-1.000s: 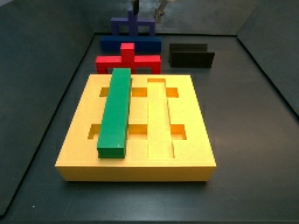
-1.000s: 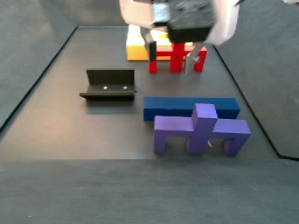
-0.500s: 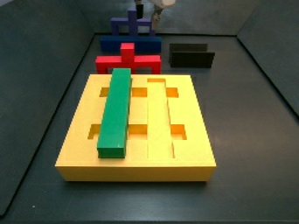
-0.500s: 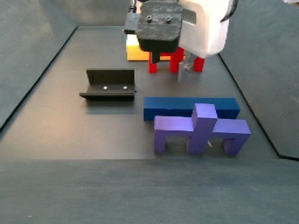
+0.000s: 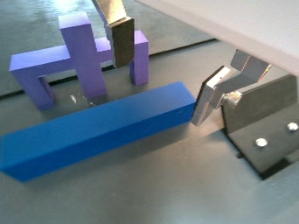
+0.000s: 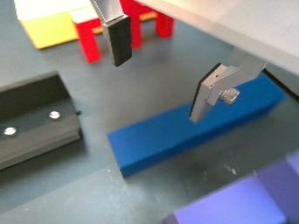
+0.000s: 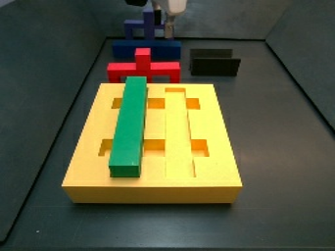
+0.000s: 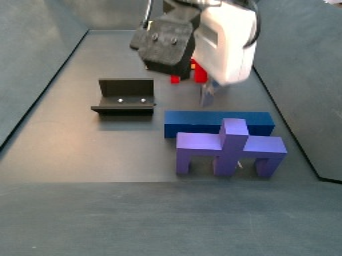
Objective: Pick up the blue object. Move up. Move to above the board. Insert the blue object.
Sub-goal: Pick up the blue object.
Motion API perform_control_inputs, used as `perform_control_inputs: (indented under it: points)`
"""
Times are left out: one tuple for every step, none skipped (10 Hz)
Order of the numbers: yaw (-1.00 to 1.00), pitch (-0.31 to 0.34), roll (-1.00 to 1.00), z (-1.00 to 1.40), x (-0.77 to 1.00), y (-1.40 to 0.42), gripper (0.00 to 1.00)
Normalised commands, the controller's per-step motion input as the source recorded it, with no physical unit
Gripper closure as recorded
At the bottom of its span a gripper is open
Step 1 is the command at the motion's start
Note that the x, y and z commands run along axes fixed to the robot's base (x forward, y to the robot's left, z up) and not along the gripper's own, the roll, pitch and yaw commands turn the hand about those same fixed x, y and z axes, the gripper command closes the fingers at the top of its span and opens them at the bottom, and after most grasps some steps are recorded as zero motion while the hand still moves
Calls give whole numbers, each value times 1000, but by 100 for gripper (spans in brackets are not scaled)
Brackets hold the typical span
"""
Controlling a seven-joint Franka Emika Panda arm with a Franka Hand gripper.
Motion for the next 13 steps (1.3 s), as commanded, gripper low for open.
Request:
perform_control_inputs:
  points:
    - [-331,-124,-96,-160,-111,226,0]
    - [-297,-83,-61,-146,-20,143,0]
    - [-391,-90,-97,-243,-20,9,0]
    - [-646,-130,-193,-266,-66,26,0]
    - [-734,-117,-166,-263,-94,20,0]
    - [-697,-99,-107,-211,-249,86,0]
    - [-400,-100,-101,-174,-443,0,0]
    - [-277,-121,-83,-100,-657,0,0]
    - [-209,-133,-51,-103,-589,0,0]
    - [-160,-146,-57,-129,-509,31,0]
    - [-123,-131,-23,-171,-386,69,0]
    - [-83,-114,-11,-246,-297,106,0]
    - [-31,-120,-56,-211,-180,114,0]
